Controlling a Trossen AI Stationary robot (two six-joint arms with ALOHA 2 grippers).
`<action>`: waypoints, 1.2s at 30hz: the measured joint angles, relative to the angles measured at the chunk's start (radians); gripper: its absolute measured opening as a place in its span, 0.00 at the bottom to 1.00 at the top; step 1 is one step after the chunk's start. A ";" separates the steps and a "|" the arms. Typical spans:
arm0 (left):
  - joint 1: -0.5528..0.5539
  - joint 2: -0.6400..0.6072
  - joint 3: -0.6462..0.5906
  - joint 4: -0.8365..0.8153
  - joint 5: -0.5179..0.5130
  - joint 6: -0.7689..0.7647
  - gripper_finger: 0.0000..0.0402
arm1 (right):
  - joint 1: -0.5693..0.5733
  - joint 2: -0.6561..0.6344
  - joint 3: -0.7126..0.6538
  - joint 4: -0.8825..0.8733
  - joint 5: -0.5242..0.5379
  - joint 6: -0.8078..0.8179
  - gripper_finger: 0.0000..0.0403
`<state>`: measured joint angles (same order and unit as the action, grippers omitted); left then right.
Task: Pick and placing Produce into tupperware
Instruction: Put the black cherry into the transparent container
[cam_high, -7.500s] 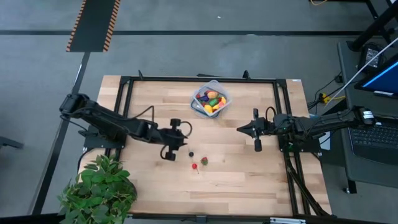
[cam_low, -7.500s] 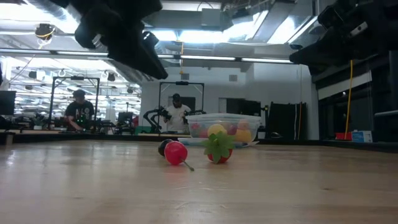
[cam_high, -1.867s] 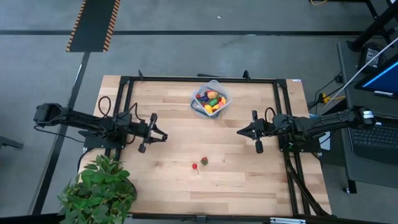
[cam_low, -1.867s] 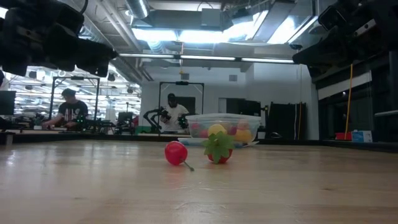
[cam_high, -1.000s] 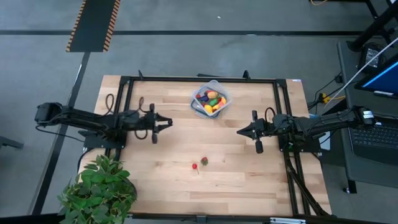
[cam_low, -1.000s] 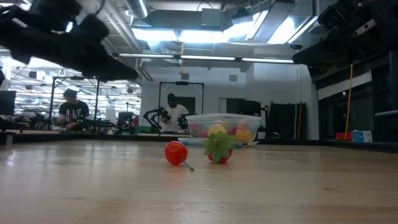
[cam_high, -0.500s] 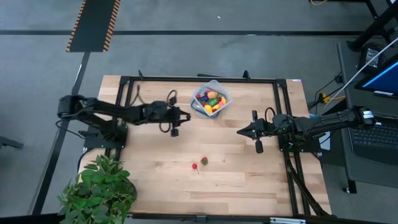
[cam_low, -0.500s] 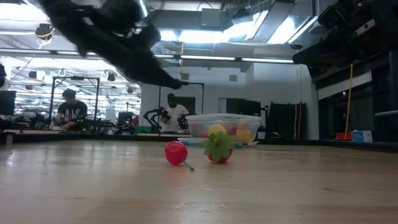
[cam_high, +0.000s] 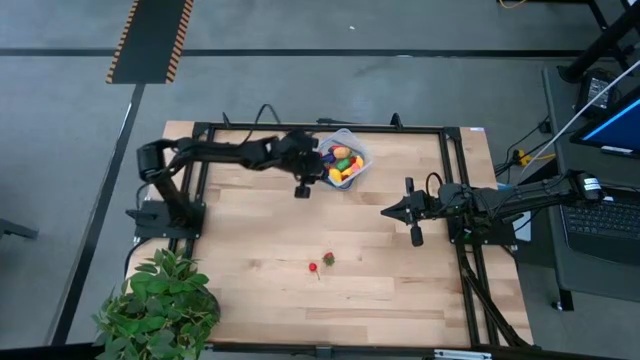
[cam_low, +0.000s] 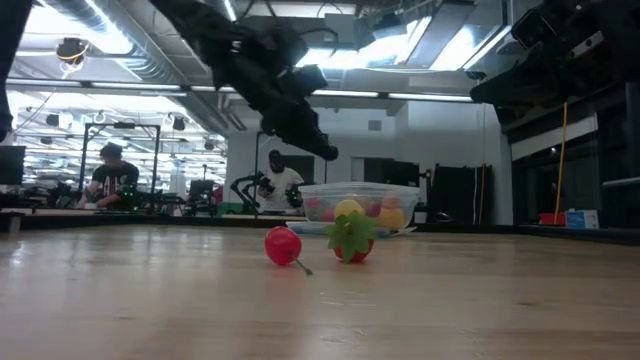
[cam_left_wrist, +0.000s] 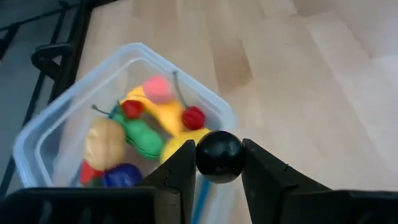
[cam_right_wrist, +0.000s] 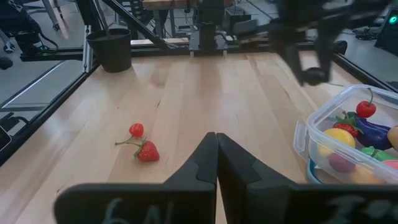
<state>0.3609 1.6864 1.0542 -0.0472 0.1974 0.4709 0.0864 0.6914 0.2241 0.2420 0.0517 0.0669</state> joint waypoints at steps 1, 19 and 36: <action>0.011 0.019 0.034 -0.030 0.015 0.014 0.24 | 0.000 0.000 0.000 0.000 0.000 0.000 0.01; 0.085 0.362 0.536 -0.413 0.077 0.171 0.24 | 0.000 0.000 0.000 0.000 0.000 -0.018 0.01; 0.104 0.488 0.678 -0.572 0.070 0.179 0.24 | 0.000 0.000 0.000 -0.002 0.000 -0.023 0.01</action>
<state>0.4644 2.1742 1.7321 -0.6187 0.2670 0.6498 0.0862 0.6910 0.2241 0.2405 0.0514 0.0435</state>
